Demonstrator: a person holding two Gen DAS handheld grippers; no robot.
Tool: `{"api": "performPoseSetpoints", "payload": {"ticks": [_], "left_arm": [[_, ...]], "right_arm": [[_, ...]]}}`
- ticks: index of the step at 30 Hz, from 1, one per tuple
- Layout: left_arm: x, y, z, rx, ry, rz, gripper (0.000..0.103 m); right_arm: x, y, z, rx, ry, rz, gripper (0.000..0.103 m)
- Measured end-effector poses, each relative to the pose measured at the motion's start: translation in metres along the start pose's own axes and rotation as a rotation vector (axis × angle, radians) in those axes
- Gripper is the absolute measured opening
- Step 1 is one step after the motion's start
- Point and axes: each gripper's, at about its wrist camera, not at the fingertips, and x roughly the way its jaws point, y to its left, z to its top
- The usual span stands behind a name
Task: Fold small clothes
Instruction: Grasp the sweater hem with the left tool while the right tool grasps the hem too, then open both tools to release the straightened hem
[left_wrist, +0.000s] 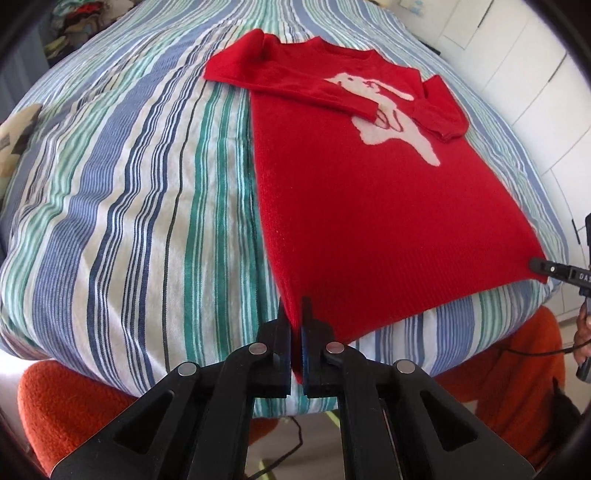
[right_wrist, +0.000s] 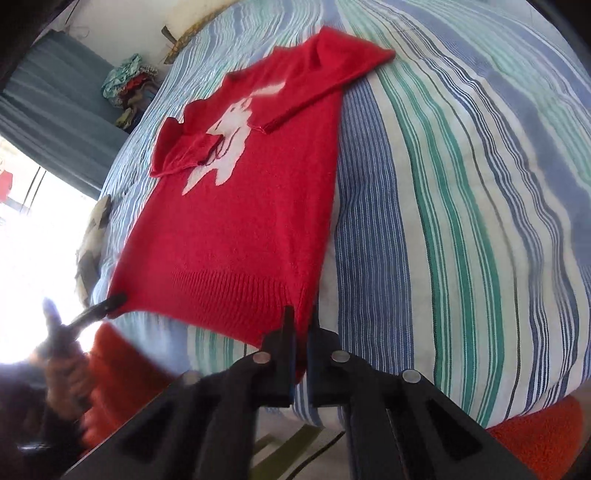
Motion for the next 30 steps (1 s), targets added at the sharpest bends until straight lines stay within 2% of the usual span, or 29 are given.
{"api": "performPoseSetpoints", "payload": {"ticks": [3,7,12,15,18,20,21,23,24,25,28,30], "left_arm": [[0.024,0.004,-0.006,-0.011,0.046,0.04,0.001],[0.03,-0.001,0.0,0.032,0.031,0.096,0.001],[0.042,-0.005,-0.001,0.033,0.03,0.114,0.002],[0.047,-0.013,-0.004,0.05,0.024,0.153,0.004],[0.045,-0.021,-0.003,0.067,0.011,0.196,0.006],[0.039,-0.021,-0.003,0.08,0.008,0.215,0.015],[0.036,-0.019,-0.003,0.076,0.015,0.197,0.018],[0.028,-0.01,-0.001,0.036,0.05,0.187,0.044],[0.023,-0.003,-0.002,0.003,0.063,0.209,0.074],[0.016,0.004,-0.003,-0.028,0.069,0.218,0.08],[-0.007,0.02,-0.002,-0.09,0.056,0.203,0.068],[-0.029,0.02,0.004,-0.099,-0.031,0.204,0.068]], "right_arm": [[0.009,-0.004,-0.009,0.005,0.024,-0.031,0.004],[0.033,-0.024,-0.024,0.023,0.065,-0.085,0.003],[0.033,-0.027,-0.026,0.008,0.033,-0.101,0.003],[0.038,-0.029,-0.028,-0.01,0.024,-0.115,0.003],[0.043,-0.015,-0.037,-0.089,-0.015,-0.18,0.003],[0.04,-0.003,-0.041,-0.145,-0.039,-0.226,0.005],[0.038,0.0,-0.042,-0.159,-0.045,-0.233,0.008],[0.032,0.003,-0.041,-0.167,-0.043,-0.228,0.018],[0.026,0.002,-0.042,-0.16,-0.038,-0.225,0.033],[0.02,0.0,-0.043,-0.149,-0.035,-0.222,0.048],[-0.003,-0.008,-0.046,-0.128,-0.04,-0.215,0.05],[-0.022,-0.004,-0.044,-0.143,-0.078,-0.23,0.05]]}}
